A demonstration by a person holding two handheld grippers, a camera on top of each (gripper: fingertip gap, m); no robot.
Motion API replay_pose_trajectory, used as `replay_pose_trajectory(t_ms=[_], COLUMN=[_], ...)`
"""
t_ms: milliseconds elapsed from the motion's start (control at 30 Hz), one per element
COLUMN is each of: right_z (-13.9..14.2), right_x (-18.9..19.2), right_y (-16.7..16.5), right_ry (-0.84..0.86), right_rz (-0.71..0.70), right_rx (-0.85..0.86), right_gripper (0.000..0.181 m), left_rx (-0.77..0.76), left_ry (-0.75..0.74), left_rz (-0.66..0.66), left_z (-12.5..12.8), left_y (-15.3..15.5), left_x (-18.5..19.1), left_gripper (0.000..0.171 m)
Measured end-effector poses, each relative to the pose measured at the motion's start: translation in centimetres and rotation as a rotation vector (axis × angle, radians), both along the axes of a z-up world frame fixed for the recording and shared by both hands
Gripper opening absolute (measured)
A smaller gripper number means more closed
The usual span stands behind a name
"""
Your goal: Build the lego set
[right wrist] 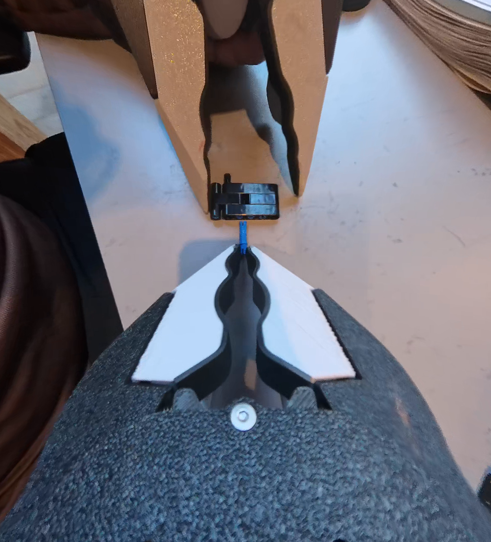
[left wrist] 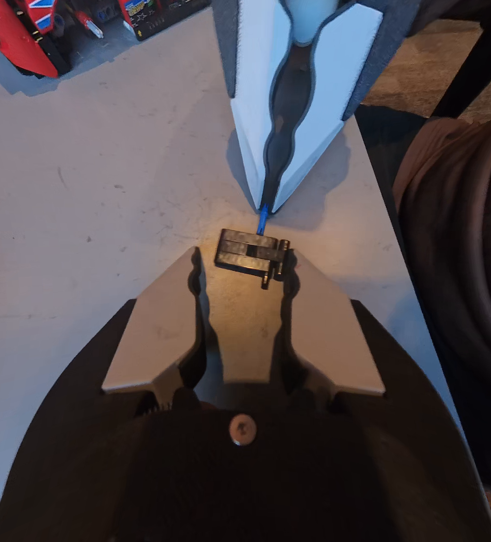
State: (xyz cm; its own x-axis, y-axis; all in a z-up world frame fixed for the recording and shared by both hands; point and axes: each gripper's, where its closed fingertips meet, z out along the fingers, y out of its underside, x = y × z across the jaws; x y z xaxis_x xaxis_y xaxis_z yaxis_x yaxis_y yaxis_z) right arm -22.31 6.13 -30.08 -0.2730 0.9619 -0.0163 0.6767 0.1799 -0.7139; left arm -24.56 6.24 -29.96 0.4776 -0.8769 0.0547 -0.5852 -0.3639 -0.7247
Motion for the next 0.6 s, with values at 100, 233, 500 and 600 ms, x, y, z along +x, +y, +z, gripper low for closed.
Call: replay_pose_trajectory(t_ms=[100, 233, 500, 600], right_z=[0.5, 1.3, 2.4, 2.7], right_x=[0.2, 0.4, -0.1, -0.2], right_y=[-0.1, -0.3, -1.3, -1.4], right_ry=[0.027, 0.072, 0.106, 0.119], right_rz=[-0.011, -0.01, 0.0, -0.001], right_rx=[-0.027, -0.047, -0.13, -0.154], right_gripper=[0.004, 0.004, 0.004, 0.004], left_rx=[-0.009, 0.038, 0.173, 0.227], left_ry=[-0.044, -0.085, -0.032, 0.01], left_rz=[-0.011, -0.016, -0.146, -0.152], left_z=[0.6, 1.9, 2.2, 1.9], left_y=[-0.2, -0.1, -1.5, -1.3], left_x=[0.3, 0.6, 2.7, 2.6], left_gripper=[0.058, 0.058, 0.009, 0.002])
